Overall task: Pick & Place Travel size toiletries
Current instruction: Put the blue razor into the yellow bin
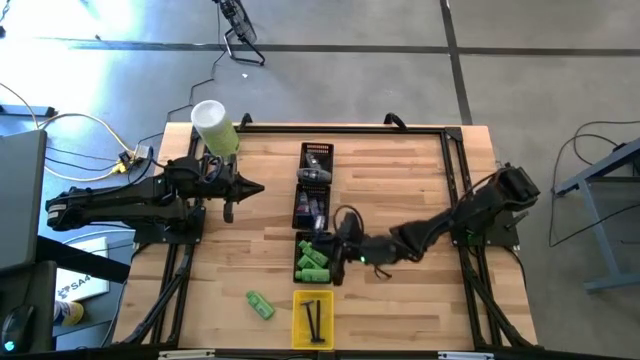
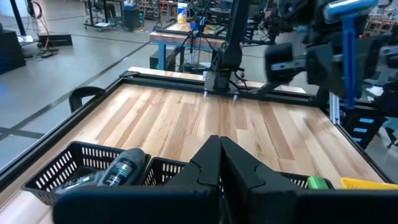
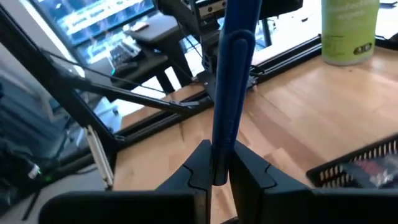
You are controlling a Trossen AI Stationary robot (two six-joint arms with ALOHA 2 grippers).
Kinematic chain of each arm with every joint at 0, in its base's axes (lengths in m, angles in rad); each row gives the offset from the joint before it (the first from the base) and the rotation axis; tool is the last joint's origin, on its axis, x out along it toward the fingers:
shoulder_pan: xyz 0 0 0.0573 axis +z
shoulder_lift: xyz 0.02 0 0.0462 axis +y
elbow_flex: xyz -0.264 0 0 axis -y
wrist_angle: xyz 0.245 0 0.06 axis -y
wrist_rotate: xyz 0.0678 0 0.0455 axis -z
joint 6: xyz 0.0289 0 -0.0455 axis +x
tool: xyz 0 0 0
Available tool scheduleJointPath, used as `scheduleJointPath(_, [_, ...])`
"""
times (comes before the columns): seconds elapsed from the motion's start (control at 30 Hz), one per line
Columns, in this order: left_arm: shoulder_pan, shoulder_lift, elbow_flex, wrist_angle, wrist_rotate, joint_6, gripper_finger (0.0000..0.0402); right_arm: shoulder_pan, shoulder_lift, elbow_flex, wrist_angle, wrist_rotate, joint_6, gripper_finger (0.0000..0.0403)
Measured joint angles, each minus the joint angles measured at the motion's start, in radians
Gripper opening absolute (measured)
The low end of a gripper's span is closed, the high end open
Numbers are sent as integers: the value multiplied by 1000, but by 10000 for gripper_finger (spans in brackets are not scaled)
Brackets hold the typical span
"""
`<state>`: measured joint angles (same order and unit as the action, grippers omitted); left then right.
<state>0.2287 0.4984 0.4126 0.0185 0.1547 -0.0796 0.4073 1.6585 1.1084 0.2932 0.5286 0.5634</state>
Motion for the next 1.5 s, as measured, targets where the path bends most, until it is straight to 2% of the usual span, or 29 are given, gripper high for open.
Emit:
scheduleJointPath(0.13, [0,0,0,-11,0,0,1,74,17,0,19,118,82,27])
scheduleJointPath(0.27, [0,1,0,-56,1,-1,1,121,60,29,40,166,168,27])
scheduleJointPath(0.33, [0,1,0,-74,1,-1,1,143,96,64,17,169,174,27])
scheduleJointPath(0.43, [0,1,0,-92,1,-4,1,151,168,161,24,120,178,27])
scheduleJointPath(0.6, [0,1,0,-97,2,-4,1,165,262,316,-141,90,274,27])
scheduleJointPath(0.77, [0,1,0,-97,3,-4,1,176,330,432,-311,6,465,27])
scheduleJointPath(1.13, [0,1,0,-97,0,0,1,205,376,443,-482,-295,855,26])
scheduleJointPath(1.23, [0,1,0,-97,-5,2,1,211,389,441,-507,-378,910,26])
scheduleJointPath(1.5, [0,1,0,-97,-8,4,1,203,437,441,-530,-510,958,26])
